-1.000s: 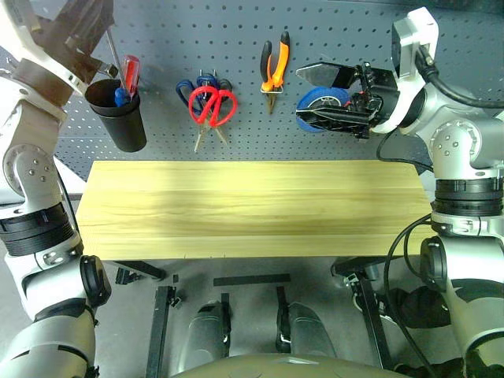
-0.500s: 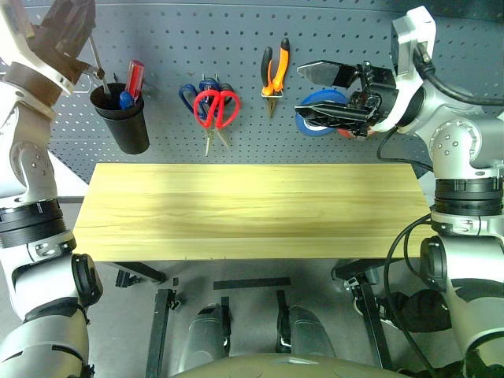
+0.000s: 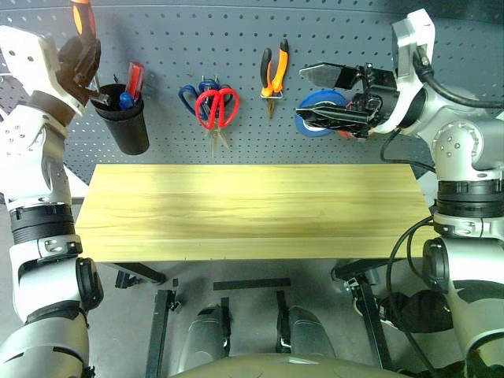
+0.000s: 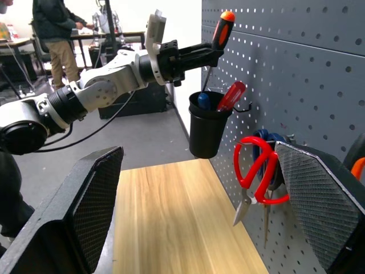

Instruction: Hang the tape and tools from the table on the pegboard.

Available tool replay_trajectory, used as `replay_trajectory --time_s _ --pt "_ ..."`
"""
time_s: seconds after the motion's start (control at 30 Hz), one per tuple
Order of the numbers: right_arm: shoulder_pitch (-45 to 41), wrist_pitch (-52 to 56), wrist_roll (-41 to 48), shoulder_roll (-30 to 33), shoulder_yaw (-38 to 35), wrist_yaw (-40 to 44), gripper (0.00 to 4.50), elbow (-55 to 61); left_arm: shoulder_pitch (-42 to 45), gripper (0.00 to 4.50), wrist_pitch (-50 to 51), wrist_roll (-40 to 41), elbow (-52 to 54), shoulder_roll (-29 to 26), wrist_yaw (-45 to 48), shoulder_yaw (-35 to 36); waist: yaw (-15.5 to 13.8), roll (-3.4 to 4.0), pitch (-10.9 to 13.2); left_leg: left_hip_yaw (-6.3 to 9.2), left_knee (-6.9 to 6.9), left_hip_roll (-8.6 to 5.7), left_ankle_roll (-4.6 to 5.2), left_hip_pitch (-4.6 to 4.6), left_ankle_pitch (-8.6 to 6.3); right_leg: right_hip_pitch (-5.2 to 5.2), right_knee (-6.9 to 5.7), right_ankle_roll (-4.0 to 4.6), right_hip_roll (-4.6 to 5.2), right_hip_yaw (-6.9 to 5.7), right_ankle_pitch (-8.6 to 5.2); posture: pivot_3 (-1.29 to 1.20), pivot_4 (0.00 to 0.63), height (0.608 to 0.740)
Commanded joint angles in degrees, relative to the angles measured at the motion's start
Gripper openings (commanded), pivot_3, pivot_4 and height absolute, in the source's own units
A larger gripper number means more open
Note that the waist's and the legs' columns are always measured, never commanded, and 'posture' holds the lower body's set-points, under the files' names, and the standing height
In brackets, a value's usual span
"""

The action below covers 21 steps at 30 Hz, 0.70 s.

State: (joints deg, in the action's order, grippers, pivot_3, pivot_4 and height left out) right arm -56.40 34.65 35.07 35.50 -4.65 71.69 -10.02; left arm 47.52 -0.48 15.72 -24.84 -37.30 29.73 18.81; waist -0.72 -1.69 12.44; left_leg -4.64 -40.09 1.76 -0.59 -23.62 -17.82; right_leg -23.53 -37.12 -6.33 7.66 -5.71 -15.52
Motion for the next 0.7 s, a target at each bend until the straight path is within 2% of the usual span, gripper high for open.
replay_trajectory --time_s 0.03,0.17,0.27,0.43,0.7 --pt "-0.1 0.1 0.6 1.3 -1.0 -0.4 4.5 2.8 0.1 1.99 -2.2 -0.7 0.3 -0.4 -1.5 0.5 0.0 -0.01 0.0 0.0 0.0 0.0 0.0 0.0 0.0 0.0 0.0 0.0 0.0 0.0 0.0 0.04 0.093 0.732" --pt "0.3 0.0 0.6 1.6 -1.2 -0.6 4.5 3.1 -0.7 3.33 -1.6 -0.1 0.7 -0.9 -1.0 0.9 0.1 -0.01 -0.1 0.0 -0.01 0.0 0.0 0.0 0.0 0.0 -0.02 0.0 0.0 0.0 0.0 0.04 0.093 0.732" --pt "0.7 -0.4 0.3 1.9 -1.3 -0.7 4.5 2.7 -2.4 4.31 1.5 4.5 3.8 -0.9 1.9 2.8 0.2 0.0 -0.3 0.0 -0.01 0.0 0.0 0.01 0.0 0.0 -0.02 0.0 0.0 0.0 0.0 0.04 0.091 0.732" --pt "1.5 -0.5 0.5 2.3 -1.6 -1.0 4.5 2.5 -7.9 4.31 5.4 12.4 10.0 -1.1 8.2 5.5 0.2 0.02 -0.4 0.0 -0.03 0.02 0.0 0.01 0.0 0.0 -0.05 0.0 0.0 0.0 0.0 0.06 0.09 0.732" --pt "4.9 -0.8 -0.1 2.9 -0.6 -0.2 4.5 2.5 -25.8 4.31 15.8 25.1 24.3 -3.7 25.2 6.2 0.0 0.0 -0.9 -0.03 -0.04 0.04 0.0 0.1 0.0 0.06 -0.07 0.0 0.0 0.03 0.0 0.06 0.087 0.732"
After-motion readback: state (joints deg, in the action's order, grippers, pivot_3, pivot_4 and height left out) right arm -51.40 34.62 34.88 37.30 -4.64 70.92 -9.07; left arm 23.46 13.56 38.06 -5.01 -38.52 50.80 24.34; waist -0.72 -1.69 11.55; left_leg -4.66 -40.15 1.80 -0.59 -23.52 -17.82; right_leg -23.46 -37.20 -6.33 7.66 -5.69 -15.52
